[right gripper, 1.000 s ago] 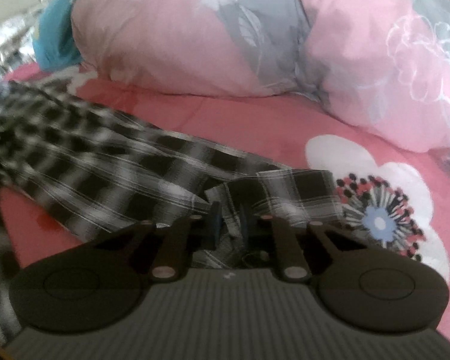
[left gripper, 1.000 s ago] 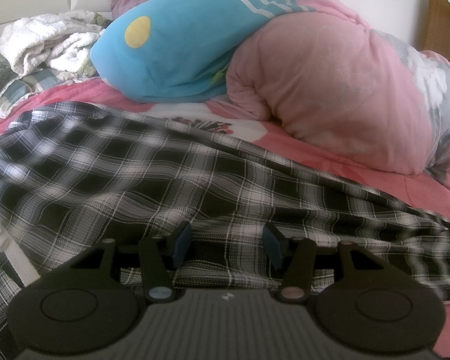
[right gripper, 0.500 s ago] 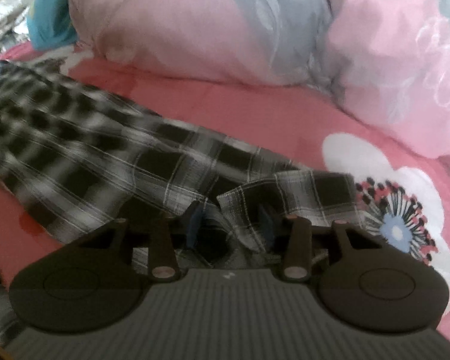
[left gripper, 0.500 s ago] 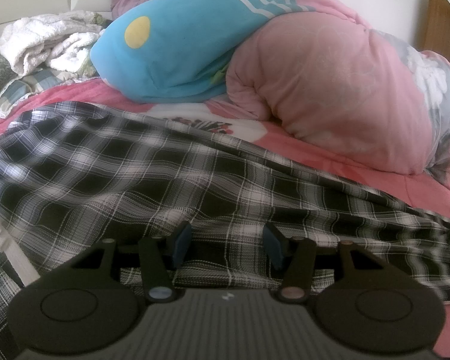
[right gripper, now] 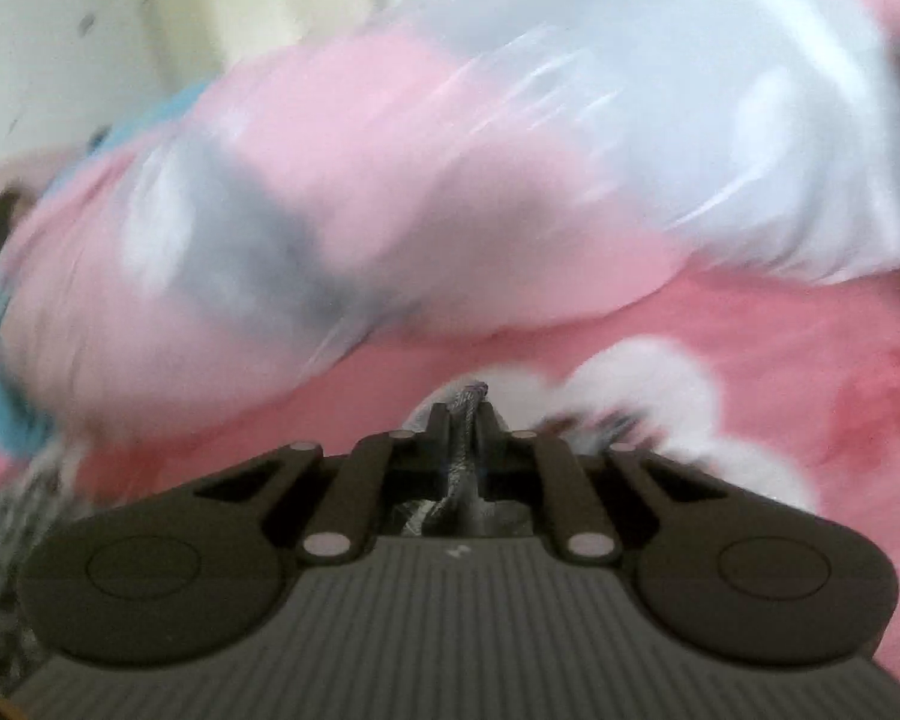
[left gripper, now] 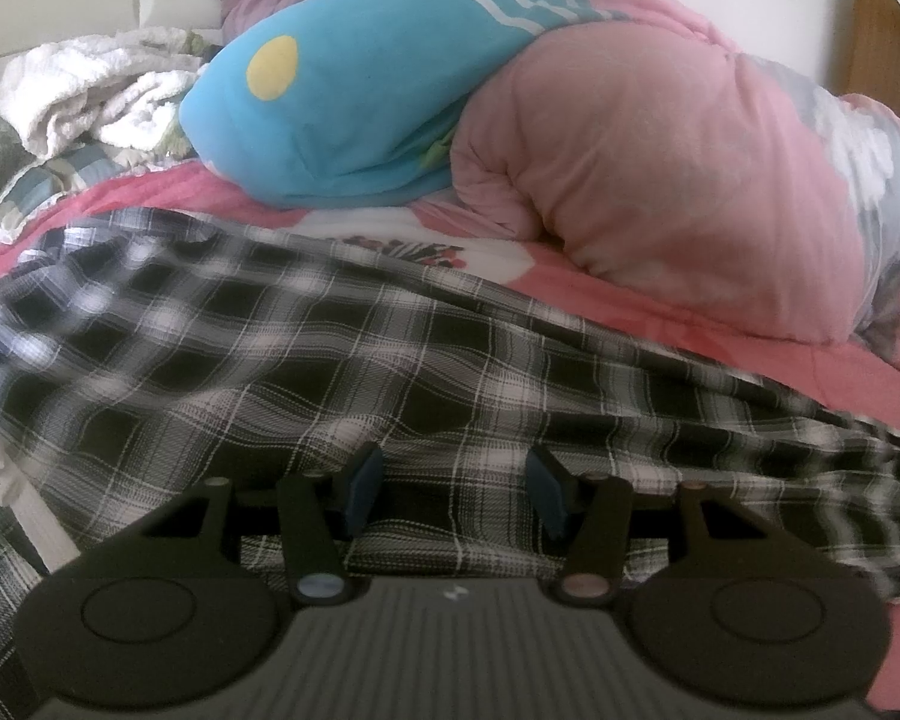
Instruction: Fold clothes
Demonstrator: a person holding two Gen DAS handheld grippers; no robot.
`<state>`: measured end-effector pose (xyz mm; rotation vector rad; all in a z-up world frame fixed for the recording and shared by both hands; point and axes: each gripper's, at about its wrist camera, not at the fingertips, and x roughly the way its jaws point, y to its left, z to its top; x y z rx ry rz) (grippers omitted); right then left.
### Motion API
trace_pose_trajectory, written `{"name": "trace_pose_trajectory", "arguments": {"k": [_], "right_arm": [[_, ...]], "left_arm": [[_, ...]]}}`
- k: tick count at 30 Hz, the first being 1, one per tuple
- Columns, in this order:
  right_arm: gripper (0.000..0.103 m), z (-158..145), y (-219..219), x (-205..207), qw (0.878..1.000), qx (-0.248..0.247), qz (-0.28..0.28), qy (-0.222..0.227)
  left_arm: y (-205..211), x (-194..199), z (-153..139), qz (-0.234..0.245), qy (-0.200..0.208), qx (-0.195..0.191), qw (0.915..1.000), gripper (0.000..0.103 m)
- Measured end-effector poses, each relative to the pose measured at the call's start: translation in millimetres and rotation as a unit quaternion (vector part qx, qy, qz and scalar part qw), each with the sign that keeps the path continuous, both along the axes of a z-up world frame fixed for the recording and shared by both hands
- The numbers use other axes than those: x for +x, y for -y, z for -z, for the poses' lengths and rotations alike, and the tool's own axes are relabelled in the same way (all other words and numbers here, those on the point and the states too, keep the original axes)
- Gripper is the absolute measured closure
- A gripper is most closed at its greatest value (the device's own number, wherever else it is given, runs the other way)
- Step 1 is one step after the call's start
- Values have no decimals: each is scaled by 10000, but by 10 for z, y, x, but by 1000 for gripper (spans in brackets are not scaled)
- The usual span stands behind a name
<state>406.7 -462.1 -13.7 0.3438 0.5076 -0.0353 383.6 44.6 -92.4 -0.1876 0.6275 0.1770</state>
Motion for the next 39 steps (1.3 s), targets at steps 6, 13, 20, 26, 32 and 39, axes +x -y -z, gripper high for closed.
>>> {"name": "trace_pose_trajectory", "arguments": {"k": [6,13,20,26,32,39], "right_arm": [[98,92,569,135,9972,47,735,-93],[97,528,684,316,9916,-5,1132,-627],[71,543,990,40,9809,461,1782,-622],[50,507,979,-673,9626,2021,1731,-518],[48,623,488,-1066,9498,2767,1152,-897],[73,667,206,-916,9681,2131,934,-931]], "left_arm": [[25,24,9,-6,-11,82,10000,49],[50,47,12,-6,-22,126,9999,49],[34,41,5,-4,-21,97,10000,49],[29,23,2,-9,-17,75,10000,49],[7,6,-8,-15,-12,-26,10000,49],[-23,4,-26,-31,-23,-153,9999,49]]}}
